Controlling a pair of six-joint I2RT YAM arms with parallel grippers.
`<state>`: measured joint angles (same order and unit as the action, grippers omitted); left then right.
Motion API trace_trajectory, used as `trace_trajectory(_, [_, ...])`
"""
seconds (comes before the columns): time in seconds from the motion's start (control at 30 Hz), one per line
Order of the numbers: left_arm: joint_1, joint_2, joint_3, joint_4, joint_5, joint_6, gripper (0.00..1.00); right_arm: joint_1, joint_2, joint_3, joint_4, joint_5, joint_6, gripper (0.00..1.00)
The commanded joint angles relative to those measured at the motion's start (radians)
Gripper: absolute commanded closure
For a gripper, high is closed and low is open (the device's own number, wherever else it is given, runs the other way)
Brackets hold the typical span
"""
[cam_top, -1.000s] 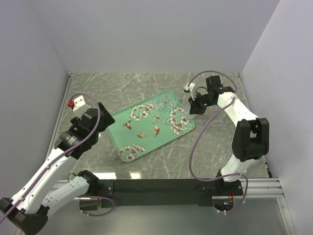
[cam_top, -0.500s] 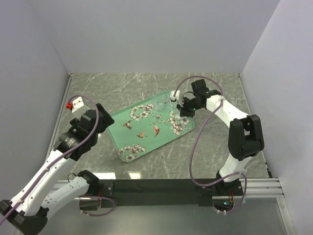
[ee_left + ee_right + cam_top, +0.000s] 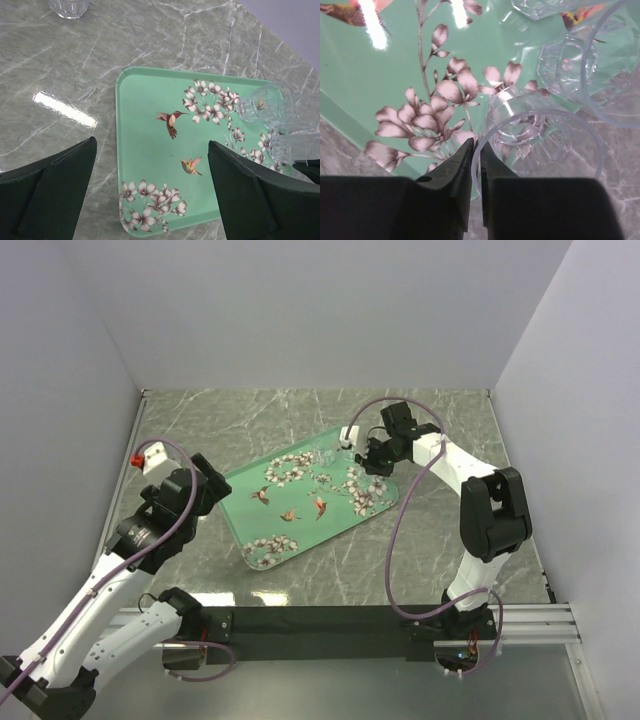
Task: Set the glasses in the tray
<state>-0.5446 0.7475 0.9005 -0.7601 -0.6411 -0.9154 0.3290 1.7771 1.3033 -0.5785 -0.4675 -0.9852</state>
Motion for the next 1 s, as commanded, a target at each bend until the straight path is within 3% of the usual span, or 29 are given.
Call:
trace_trajectory(0.0, [0.003, -0.013, -0.015, 0.031, 0.006, -0.016, 0.0, 0.005, -0.01, 0.016, 0.077, 0.036, 0.008, 0.78])
trace_trajectory(0.03, [0.003, -0.013, -0.015, 0.036, 0.006, -0.014, 0.01, 0.007, -0.016, 0.004, 0.091, 0.041, 0.01, 0.69])
trace_trajectory(0.07, [0.003, -0.013, -0.018, 0.041, 0.008, -0.014, 0.01, 0.005, -0.024, -0.002, 0.1, 0.044, 0.013, 0.68])
trace_trajectory(0.1, [0.003, -0.014, -0.021, 0.042, 0.009, -0.014, 0.01, 0.007, -0.036, -0.009, 0.103, 0.043, 0.017, 0.61])
trace_trajectory(0.2, [0.005, -0.019, -0.028, 0.057, 0.009, -0.014, 0.01, 0.005, -0.057, -0.012, 0.105, 0.033, 0.032, 0.59])
trace_trajectory(0.23, [0.005, -0.022, -0.029, 0.061, 0.011, -0.016, 0.0, 0.005, -0.064, -0.009, 0.098, 0.03, 0.04, 0.49])
trace_trajectory(0.57, [0.008, -0.088, -0.069, 0.093, 0.034, -0.045, 0.01, 0.004, -0.227, 0.007, 0.017, -0.026, 0.146, 0.49])
trace_trajectory(0.77, [0.026, -0.145, -0.109, 0.117, 0.05, -0.074, 0.01, -0.011, -0.344, -0.074, 0.052, -0.057, 0.249, 0.49])
trace_trajectory(0.97, [0.095, -0.106, -0.098, 0.154, 0.109, -0.036, 0.0, -0.03, -0.445, -0.134, 0.068, -0.079, 0.341, 0.49])
